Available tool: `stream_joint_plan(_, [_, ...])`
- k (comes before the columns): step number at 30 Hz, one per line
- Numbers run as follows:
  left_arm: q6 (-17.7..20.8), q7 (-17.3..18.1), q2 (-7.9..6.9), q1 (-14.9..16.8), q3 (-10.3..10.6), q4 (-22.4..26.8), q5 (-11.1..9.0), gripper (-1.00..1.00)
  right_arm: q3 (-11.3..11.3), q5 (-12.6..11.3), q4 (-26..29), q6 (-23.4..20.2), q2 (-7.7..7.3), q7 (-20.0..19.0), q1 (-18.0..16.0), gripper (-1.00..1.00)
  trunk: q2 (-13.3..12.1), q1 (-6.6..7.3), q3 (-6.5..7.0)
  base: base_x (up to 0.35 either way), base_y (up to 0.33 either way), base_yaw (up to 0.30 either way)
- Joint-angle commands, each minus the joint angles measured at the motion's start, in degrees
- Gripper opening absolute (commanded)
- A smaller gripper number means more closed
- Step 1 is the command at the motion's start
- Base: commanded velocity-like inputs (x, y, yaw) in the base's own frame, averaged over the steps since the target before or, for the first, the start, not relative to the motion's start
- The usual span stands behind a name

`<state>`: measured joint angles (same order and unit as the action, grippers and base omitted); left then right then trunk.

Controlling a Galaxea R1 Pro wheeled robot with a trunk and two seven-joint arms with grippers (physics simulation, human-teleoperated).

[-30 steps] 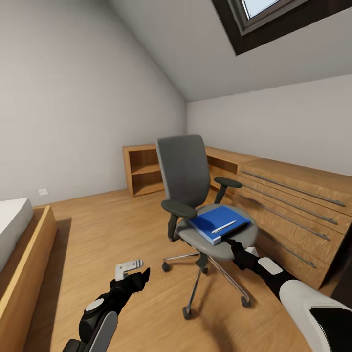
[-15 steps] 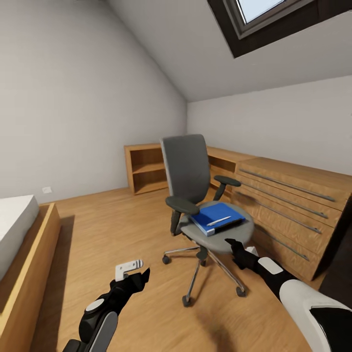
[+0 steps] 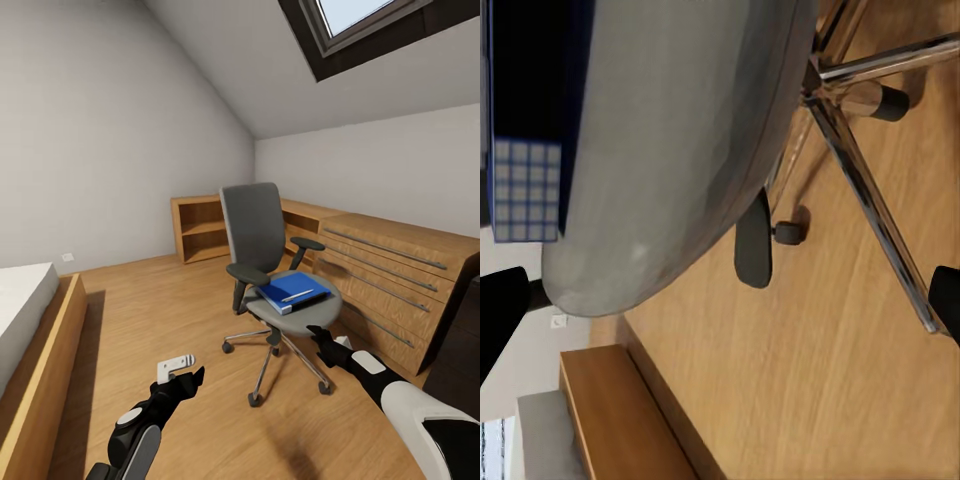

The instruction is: In the bedroom, organize the workspace by keeping the computer under the desk, ensuring the monitor is on the desk, placing the keyboard on the desk next to the monitor, placing the mouse on the desk next to the keyboard, moving the folder from the swivel chair onto the desk next to the mouse, stacking the notebook on top of the folder with the pen on top of the notebook, and positioning the swivel chair next to the desk.

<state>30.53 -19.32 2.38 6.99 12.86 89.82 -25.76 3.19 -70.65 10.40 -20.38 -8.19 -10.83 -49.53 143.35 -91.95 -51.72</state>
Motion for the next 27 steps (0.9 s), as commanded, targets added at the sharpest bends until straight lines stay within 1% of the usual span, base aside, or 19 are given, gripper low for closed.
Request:
stream_joint_plan(1, [0.1,-0.5,0.0,0.0,0.1,0.1,-0.6,1.0,0.3,-0.3,0.0,-0.1,-0.03,-0.2,0.0,1.0,0.0,0.01,-0.06,-0.011,0.0,0.0])
stream_joint_plan(9, [0.1,-0.5,0.0,0.0,0.0,0.1,-0.6,1.0,0.3,-0.1,0.0,-0.1,-0.07,-0.2,0.0,1.0,0.0,0.01,-0.06,-0.035,0.0,0.0])
stream_joint_plan(15, [0.1,-0.6,-0.02,0.0,-0.1,-0.1,-0.6,1.0,0.3,-0.1,0.0,-0.1,-0.07,-0.1,0.0,1.0,0.0,0.01,-0.06,-0.254,0.0,0.0])
stream_joint_plan(19, [0.1,-0.6,-0.07,0.0,-0.1,-1.3,-0.7,1.0,0.4,0.0,0.0,0.3,0.0,0.0,0.0,1.0,0.0,0.01,-0.06,-0.305,0.0,0.0])
stream_joint_plan(24, [0.0,-0.6,-0.13,0.0,-0.3,-2.1,-0.6,1.0,0.5,0.2,-0.1,3.0,0.42,0.4,0.0,1.0,0.0,0.01,-0.06,-0.156,0.0,0.0])
stream_joint_plan(27, [-0.1,-0.6,-0.16,0.0,-0.3,-2.2,-0.5,1.0,0.6,0.3,-0.5,6.3,1.5,1.3,0.0,1.0,0.0,0.01,-0.06,-0.047,0.0,0.0])
